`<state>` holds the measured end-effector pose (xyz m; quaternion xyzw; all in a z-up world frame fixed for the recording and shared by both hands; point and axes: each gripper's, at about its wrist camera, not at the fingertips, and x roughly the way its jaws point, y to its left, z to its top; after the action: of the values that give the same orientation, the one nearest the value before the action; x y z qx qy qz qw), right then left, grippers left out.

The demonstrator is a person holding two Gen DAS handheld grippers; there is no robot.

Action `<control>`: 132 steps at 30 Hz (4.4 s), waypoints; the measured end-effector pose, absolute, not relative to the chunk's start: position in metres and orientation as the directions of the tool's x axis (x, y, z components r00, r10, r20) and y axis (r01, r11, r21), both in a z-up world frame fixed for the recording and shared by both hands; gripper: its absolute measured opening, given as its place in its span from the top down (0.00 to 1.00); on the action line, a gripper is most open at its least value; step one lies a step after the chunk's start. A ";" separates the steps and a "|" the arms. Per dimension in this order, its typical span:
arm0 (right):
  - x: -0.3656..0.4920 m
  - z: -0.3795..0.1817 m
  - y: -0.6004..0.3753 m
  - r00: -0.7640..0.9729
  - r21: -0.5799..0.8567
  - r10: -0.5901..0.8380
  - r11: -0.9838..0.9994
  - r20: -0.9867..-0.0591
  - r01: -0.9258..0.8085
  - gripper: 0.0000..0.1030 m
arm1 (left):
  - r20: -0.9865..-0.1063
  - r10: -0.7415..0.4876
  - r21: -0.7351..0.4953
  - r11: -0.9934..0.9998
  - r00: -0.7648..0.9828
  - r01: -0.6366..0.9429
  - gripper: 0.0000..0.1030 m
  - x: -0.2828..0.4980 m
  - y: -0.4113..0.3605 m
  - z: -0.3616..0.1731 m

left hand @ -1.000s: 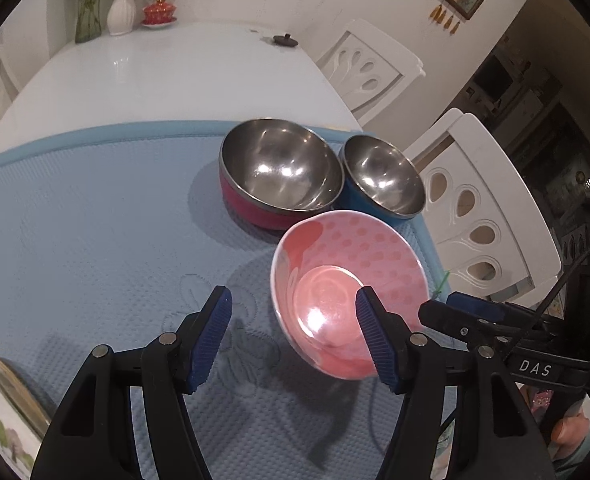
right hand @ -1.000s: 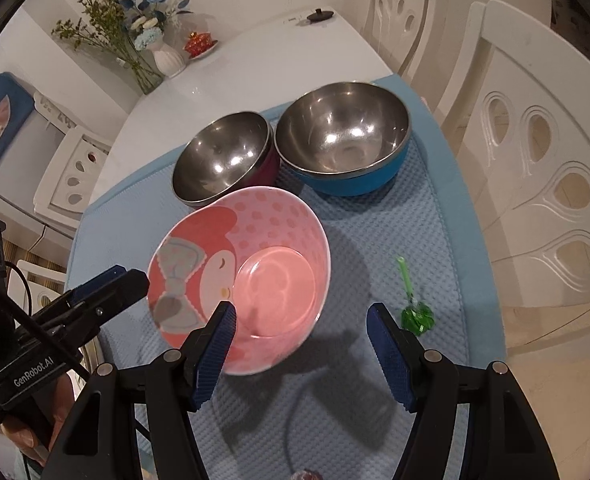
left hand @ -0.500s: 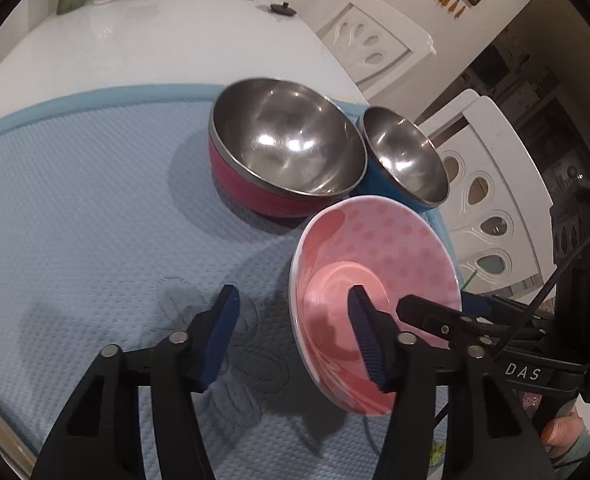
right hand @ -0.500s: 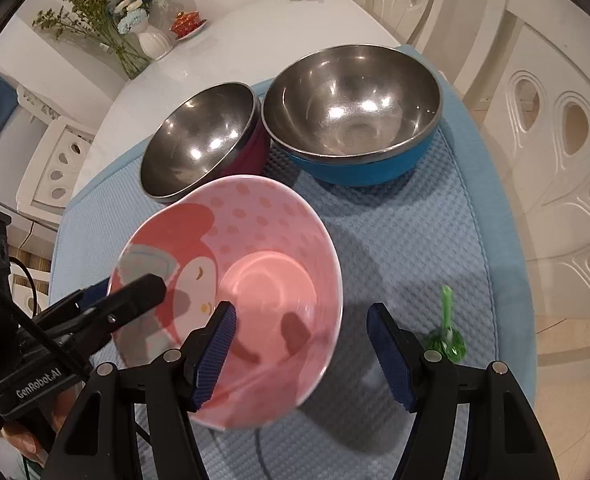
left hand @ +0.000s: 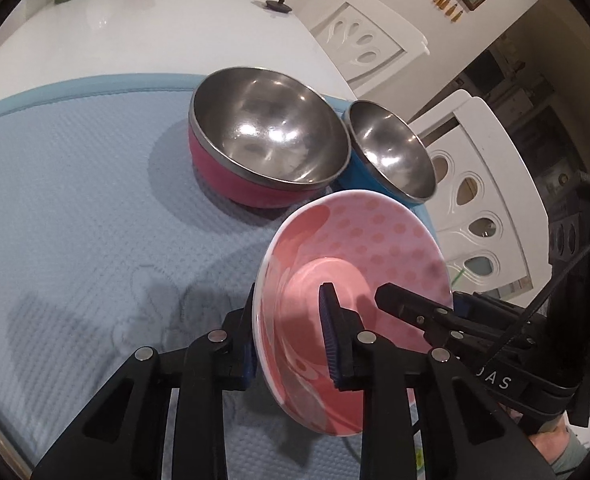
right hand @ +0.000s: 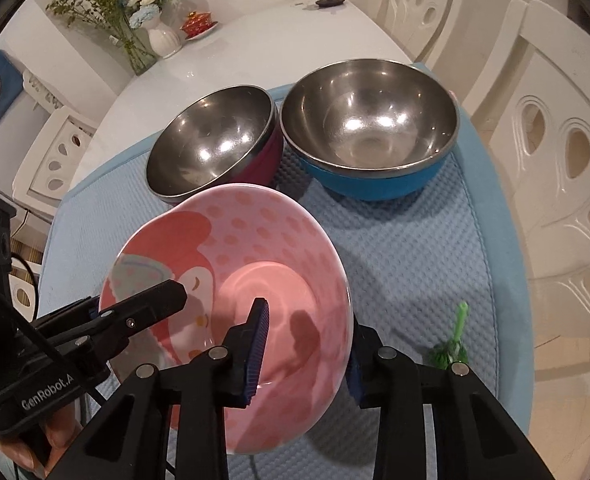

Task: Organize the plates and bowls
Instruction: 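Close the right gripper on the rim of the pink bowl, then carry the pink bowl beside the plate stack, lower it, open gripper, then move the right gripper to the red-outside steel bowl and grasp its rim, then lift the red steel bowl and carry it over the pink bowl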

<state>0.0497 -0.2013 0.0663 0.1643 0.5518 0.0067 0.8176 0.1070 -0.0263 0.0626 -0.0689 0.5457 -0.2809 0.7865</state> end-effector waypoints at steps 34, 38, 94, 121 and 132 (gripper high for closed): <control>-0.064 0.080 -0.125 0.308 0.357 0.307 0.926 -0.901 0.121 0.67 | -0.841 -0.441 -0.371 0.891 0.313 0.261 0.78 -0.022 0.049 0.081; -0.061 0.070 -0.125 0.290 0.356 0.307 0.925 -0.907 0.135 0.67 | -0.850 -0.438 -0.366 0.890 0.291 0.271 0.78 -0.017 0.047 0.071; -0.028 0.199 -0.174 0.531 0.457 0.279 0.857 -0.800 0.238 0.47 | -0.661 -0.547 -0.353 0.831 0.514 0.430 0.44 0.075 0.066 0.229; 0.148 0.044 -0.212 0.360 0.515 0.388 0.760 -0.849 0.396 0.48 | -0.816 -0.551 -0.470 0.809 0.176 0.354 0.75 0.250 -0.010 0.048; 0.155 0.039 -0.205 0.361 0.480 0.353 0.793 -0.863 0.374 0.63 | -0.814 -0.552 -0.471 0.809 0.179 0.352 0.80 0.255 -0.010 0.040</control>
<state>0.1554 -0.2051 0.0388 0.3213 0.5654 -0.0069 0.7596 0.2547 -0.0102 0.0405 -0.0881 0.5679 -0.2965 0.7628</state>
